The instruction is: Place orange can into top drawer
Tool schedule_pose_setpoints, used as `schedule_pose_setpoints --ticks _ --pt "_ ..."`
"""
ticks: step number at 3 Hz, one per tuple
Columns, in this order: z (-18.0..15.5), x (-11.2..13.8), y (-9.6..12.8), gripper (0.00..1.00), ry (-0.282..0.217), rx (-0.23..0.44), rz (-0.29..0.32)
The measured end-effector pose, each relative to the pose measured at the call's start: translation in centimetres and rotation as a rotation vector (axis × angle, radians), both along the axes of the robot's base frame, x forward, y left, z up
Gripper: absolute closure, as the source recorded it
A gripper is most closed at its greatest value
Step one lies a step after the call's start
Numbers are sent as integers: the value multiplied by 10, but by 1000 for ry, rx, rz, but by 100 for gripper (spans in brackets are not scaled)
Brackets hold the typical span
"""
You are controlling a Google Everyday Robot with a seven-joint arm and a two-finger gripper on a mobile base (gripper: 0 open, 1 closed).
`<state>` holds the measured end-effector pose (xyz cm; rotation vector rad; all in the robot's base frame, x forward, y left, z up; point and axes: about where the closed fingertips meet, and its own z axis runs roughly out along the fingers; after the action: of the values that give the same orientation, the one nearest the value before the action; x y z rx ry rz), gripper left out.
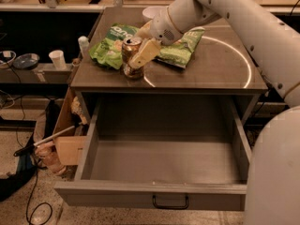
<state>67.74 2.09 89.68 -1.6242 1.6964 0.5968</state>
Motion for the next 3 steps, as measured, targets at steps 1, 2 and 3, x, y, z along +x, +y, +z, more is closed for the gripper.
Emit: schedule_pose_setpoints --ticks 1,2,3 --pt "0 0 0 50 0 0 0" --pt "0 0 0 73 0 0 0" --pt "0 0 0 96 0 0 0"
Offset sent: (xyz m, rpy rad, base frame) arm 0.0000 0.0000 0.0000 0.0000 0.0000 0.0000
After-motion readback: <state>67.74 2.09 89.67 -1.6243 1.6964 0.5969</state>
